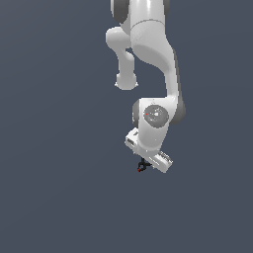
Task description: Pick up the object and move it to a goal position.
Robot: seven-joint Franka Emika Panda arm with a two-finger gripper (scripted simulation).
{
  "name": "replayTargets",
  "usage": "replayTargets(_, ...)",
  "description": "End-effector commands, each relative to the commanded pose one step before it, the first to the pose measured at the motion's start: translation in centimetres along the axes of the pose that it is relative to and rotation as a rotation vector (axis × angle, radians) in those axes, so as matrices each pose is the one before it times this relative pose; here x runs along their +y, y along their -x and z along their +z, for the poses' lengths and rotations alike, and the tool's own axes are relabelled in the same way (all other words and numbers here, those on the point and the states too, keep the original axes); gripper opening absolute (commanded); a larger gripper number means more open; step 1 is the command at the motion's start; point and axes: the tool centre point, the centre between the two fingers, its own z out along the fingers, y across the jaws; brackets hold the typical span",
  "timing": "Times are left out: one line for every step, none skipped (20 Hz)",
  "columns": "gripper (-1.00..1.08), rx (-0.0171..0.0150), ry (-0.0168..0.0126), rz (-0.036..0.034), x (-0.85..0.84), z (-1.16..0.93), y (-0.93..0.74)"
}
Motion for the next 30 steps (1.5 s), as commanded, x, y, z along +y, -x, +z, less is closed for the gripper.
replayTargets(1.00,0.00035,0.00087,0.02064,-0.132,0.244,-0.026)
replayTargets(1.00,0.00001,0.00027,0.00457,-0.030,0.062,0.001)
replayTargets(1.00,0.00001,0.00019,0.00323,-0.023,0.044,0.002)
replayTargets(1.00,0.00000,0.00012,0.00195,-0.013,0.027,0.001)
replayTargets(1.00,0.00000,0.00004,0.00069,-0.003,0.009,-0.002)
replayTargets(1.00,-0.00032,0.00007,-0.00441,0.028,-0.030,0.020)
replayTargets(1.00,0.00000,0.00000,0.00000,-0.001,0.038,0.002)
replayTargets(1.00,0.00000,0.00000,0.00000,-0.004,0.113,0.006)
replayTargets(1.00,0.00000,0.00000,0.00000,-0.006,0.188,0.011)
replayTargets(1.00,0.00002,-0.00002,0.00069,0.024,0.260,-0.020)
replayTargets(1.00,0.00000,0.00000,0.00000,-0.009,0.336,0.021)
replayTargets(1.00,0.00002,-0.00002,0.00069,0.021,0.407,-0.009)
replayTargets(1.00,0.00000,0.00000,0.00000,-0.010,0.481,0.032)
replayTargets(1.00,0.00003,-0.00003,0.00098,0.034,0.548,-0.012)
replayTargets(1.00,0.00002,-0.00002,0.00069,0.021,0.601,0.008)
replayTargets(1.00,0.00000,0.00000,0.00000,-0.009,0.545,0.039)
replayTargets(1.00,0.00003,-0.00003,0.00098,0.034,0.461,-0.019)
replayTargets(1.00,0.00000,0.00000,0.00000,-0.012,0.382,0.022)
replayTargets(1.00,0.00004,-0.00001,0.00069,0.016,0.298,-0.024)
replayTargets(1.00,0.00000,0.00000,0.00000,-0.019,0.219,0.000)
replayTargets(1.00,0.00000,0.00000,0.00000,-0.024,0.138,-0.012)
replayTargets(1.00,0.00000,0.00000,0.00000,-0.028,0.058,-0.024)
replayTargets(1.00,0.00000,0.00000,0.00000,-0.029,-0.013,-0.031)
replayTargets(1.00,0.00000,0.00000,0.00000,-0.011,-0.019,-0.013)
replayTargets(-1.00,0.00000,0.00000,0.00000,0.000,0.000,0.000)
replayTargets(-1.00,0.00000,0.00000,0.00000,0.000,0.000,0.000)
replayTargets(-1.00,0.00000,0.00000,0.00000,0.000,0.000,0.000)
replayTargets(-1.00,0.00000,0.00000,0.00000,0.000,0.000,0.000)
replayTargets(-1.00,0.00000,0.00000,0.00000,0.000,0.000,0.000)
replayTargets(-1.00,0.00000,0.00000,0.00000,0.000,0.000,0.000)
